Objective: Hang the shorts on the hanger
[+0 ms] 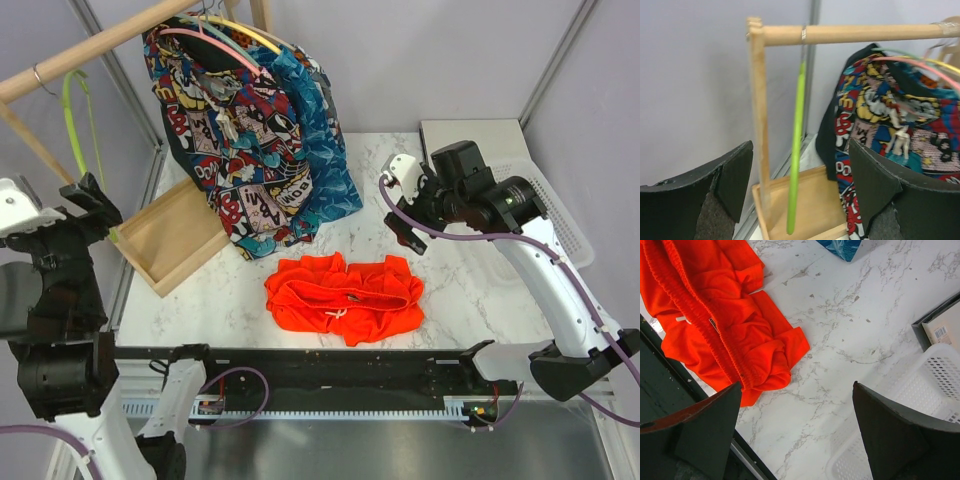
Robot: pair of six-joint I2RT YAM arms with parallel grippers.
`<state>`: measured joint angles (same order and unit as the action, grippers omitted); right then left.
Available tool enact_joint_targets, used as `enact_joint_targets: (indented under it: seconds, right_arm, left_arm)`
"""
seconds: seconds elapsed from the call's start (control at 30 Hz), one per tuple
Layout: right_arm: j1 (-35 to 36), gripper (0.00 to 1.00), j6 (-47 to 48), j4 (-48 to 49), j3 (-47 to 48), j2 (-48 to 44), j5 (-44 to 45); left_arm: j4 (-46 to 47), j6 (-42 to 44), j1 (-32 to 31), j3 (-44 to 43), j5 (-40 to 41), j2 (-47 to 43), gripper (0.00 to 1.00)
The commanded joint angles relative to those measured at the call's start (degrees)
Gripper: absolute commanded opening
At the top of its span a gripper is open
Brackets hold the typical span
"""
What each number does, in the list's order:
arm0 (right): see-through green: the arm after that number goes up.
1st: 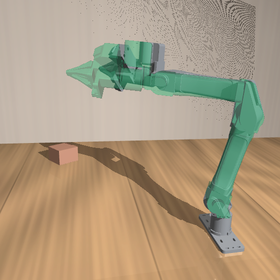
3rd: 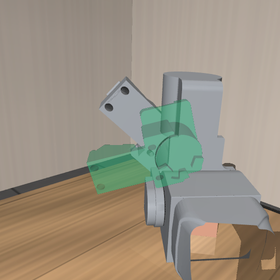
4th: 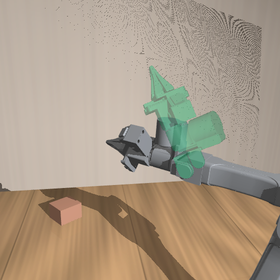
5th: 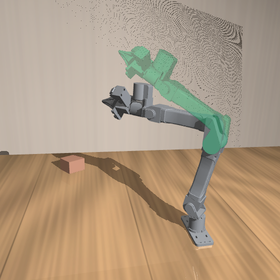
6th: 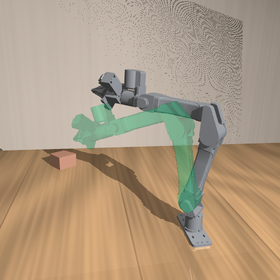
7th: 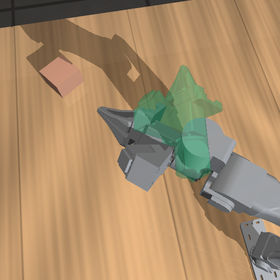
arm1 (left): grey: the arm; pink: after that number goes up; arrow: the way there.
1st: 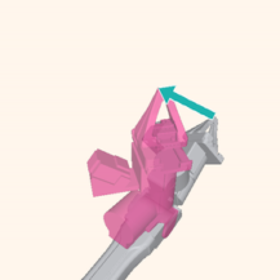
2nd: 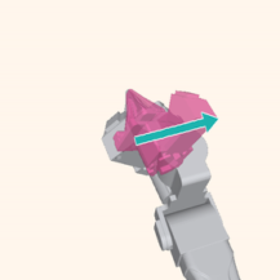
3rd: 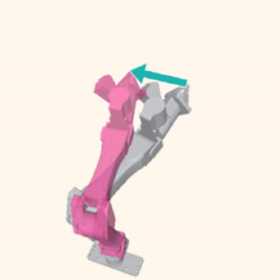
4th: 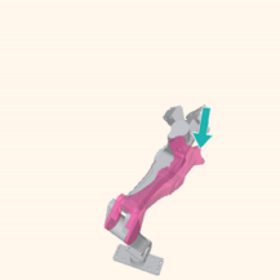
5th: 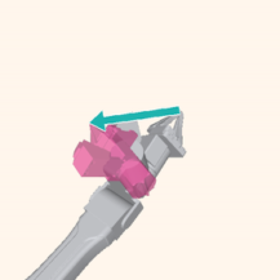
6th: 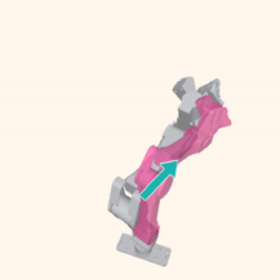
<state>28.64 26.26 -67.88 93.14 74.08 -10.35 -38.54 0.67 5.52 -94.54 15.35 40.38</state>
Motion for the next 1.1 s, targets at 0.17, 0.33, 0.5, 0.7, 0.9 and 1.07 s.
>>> enact_joint_targets:
  seconds: [0.17, 0.33, 0.5, 0.7, 0.9, 1.07]
  right_arm:
    - [-0.2, 0.98, -0.6, -0.4, 0.5, -0.4, -2.9]
    - [-0.2, 0.98, -0.4, -1.3, 2.0, 0.1, -2.7]
    - [-0.2, 0.98, 0.0, -2.0, 3.2, 1.1, -2.0]
    - [-0.2, 0.98, 0.5, -2.6, 3.9, 1.9, -1.5]
    - [-0.3, 0.98, 0.5, -2.6, 3.4, 2.4, -1.7]
    - [-0.2, 0.98, 0.5, -2.5, 3.2, 2.6, -2.0]
  left_arm:
    - [-3.6, -1.1, 1.5, -1.2, 15.8, 11.8, 0.8]
    - [-0.9, -1.3, 1.5, 2.4, 16.4, 14.5, 0.75]
    - [3.3, -1.5, 1.5, 6.6, 18.9, 16.2, 0.72]
    - [9.2, 0.8, 1.5, 9.7, 18.8, 16.2, 0.45]
    - [12.1, 2.9, 1.5, 8.4, 18.0, 15.6, 0.02]
    - [14.3, 4.9, 1.4, 6.7, 15.3, 14.1, 0.02]
